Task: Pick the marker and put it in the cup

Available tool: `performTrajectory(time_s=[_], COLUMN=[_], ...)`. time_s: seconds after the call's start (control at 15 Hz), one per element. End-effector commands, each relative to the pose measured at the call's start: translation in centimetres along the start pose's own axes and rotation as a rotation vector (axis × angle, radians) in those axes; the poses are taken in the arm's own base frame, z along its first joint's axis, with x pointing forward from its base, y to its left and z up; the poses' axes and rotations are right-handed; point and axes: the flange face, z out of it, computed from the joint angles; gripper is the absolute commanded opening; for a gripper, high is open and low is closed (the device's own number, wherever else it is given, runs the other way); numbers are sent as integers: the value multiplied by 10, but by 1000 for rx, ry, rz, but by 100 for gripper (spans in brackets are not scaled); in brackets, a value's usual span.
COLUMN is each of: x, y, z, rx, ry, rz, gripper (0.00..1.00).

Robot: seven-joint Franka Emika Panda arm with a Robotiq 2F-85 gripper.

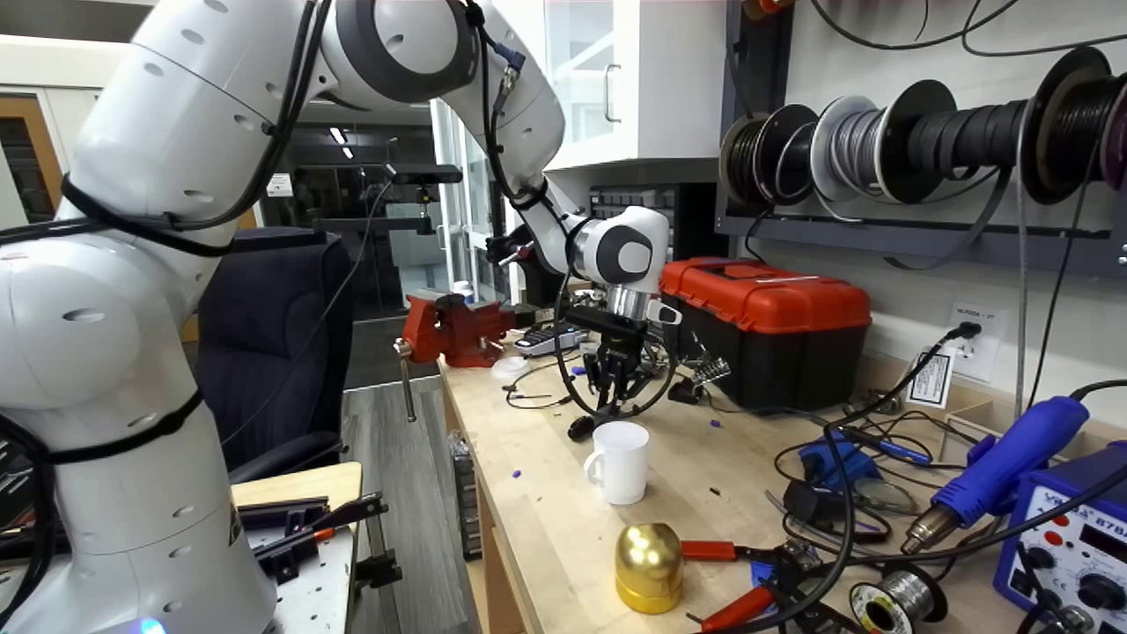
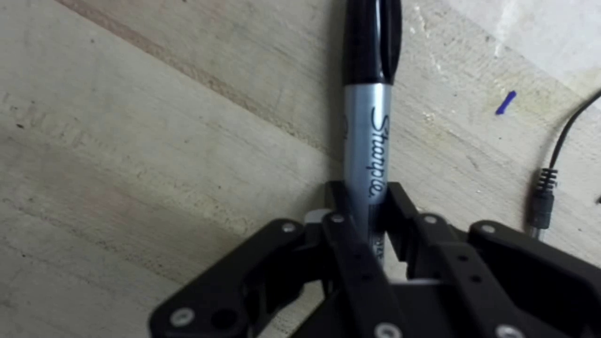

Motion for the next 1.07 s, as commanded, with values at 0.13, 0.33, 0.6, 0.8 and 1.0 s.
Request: performTrajectory(time_s=[0.13,0.33,0.6,0.8,1.0], x=[-11,-25,-51,-71,-88], y=[3,6,13,19,27], z=[-22,-49,-84,-105,-120], rx=[-20,-57,-87,-87,-95], ry=[57,112,176,242,324], rz=[31,77,162,224,267], gripper=[4,4,4,4,4])
